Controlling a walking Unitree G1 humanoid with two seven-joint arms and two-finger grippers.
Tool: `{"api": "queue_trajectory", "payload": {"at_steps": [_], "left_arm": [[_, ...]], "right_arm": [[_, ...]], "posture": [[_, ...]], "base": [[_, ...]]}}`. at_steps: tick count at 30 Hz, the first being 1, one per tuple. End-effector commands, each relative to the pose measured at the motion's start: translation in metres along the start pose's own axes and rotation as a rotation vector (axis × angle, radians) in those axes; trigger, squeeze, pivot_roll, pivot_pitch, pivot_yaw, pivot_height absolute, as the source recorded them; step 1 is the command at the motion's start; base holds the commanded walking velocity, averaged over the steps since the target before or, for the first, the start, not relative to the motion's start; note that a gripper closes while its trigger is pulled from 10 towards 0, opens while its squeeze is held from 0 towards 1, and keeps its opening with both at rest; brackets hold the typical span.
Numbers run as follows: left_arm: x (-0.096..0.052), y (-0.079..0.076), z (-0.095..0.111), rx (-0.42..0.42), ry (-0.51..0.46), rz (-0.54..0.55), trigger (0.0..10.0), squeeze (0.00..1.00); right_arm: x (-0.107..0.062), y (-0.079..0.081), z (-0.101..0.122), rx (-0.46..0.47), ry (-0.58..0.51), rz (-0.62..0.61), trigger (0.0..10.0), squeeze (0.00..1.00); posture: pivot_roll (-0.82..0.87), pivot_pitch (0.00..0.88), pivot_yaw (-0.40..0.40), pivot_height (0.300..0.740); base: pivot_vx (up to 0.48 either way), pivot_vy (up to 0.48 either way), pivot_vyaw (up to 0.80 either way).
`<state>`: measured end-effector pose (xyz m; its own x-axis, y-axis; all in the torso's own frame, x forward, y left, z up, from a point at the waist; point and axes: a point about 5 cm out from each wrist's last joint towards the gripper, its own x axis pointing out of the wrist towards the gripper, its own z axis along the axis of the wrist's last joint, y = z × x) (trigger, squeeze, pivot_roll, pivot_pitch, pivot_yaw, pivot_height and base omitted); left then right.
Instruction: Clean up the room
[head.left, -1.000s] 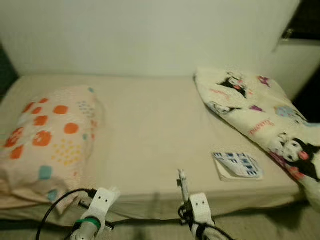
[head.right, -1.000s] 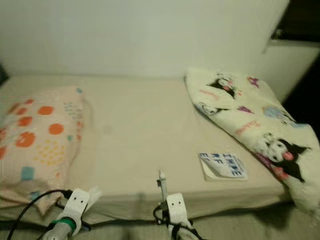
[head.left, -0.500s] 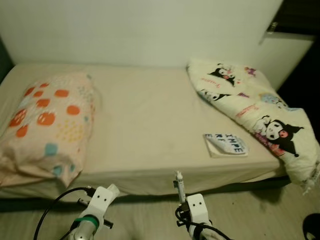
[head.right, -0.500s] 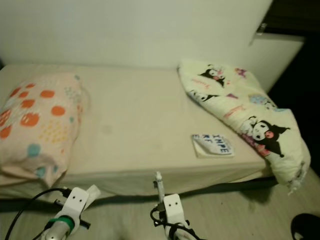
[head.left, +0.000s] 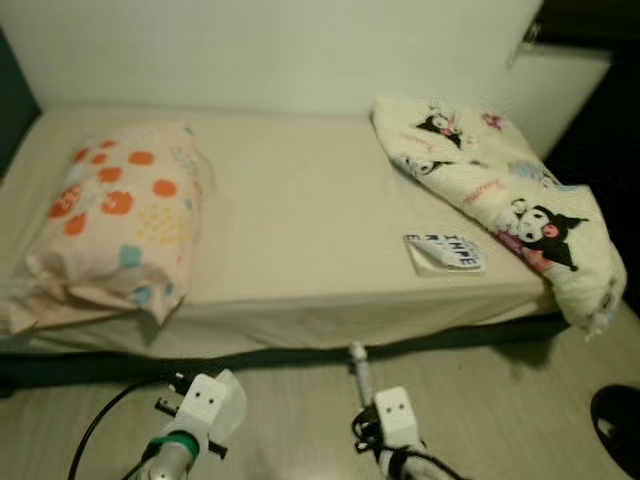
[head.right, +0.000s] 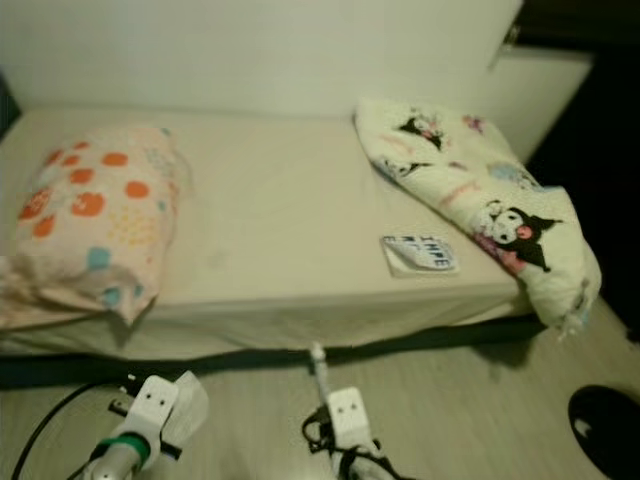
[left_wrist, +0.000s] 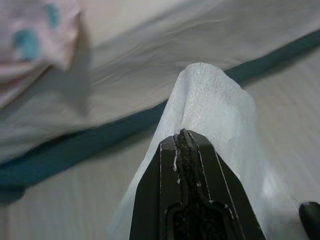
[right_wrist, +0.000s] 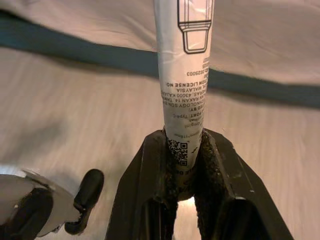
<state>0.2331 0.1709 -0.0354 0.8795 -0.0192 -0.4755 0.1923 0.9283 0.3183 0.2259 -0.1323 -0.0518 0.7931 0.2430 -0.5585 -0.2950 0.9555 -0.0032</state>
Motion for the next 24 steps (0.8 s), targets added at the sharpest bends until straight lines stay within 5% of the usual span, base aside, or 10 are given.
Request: {"api": "queue_trajectory", "payload": {"at_steps": [1,5,14,24], "left_arm": [[-0.002,-0.007,-0.006,-0.001,0.031,-0.03,10.0,0.0],[-0.002,-0.01,-0.009,0.002,0.056,-0.057,10.0,0.0],[-0.012,-0.026,-0.04,-0.014,0.281,-0.221,10.0,0.0],[-0.014,-0.029,-0.046,-0.026,0.328,-0.25,10.0,0.0]], "right_arm": [[-0.003,-0.002,-0.005,-0.013,0.014,-0.003,10.0,0.0],[-0.003,-0.002,-0.006,-0.019,0.013,-0.003,10.0,0.0],[-0.013,0.001,-0.031,-0.044,0.143,0.064,10.0,0.0],[-0.02,-0.001,-0.048,0.019,0.232,0.079,10.0,0.0]], "posture": [[0.1,0.0,-0.02,0.74],[0.1,0.0,-0.02,0.74],[0.1,0.002,-0.026,0.74],[0.08,0.006,-0.026,0.74]], "base": [[0.0,0.0,0.8],[0.0,0.0,0.8],[0.0,0.0,0.8],[0.0,0.0,0.8]]}}
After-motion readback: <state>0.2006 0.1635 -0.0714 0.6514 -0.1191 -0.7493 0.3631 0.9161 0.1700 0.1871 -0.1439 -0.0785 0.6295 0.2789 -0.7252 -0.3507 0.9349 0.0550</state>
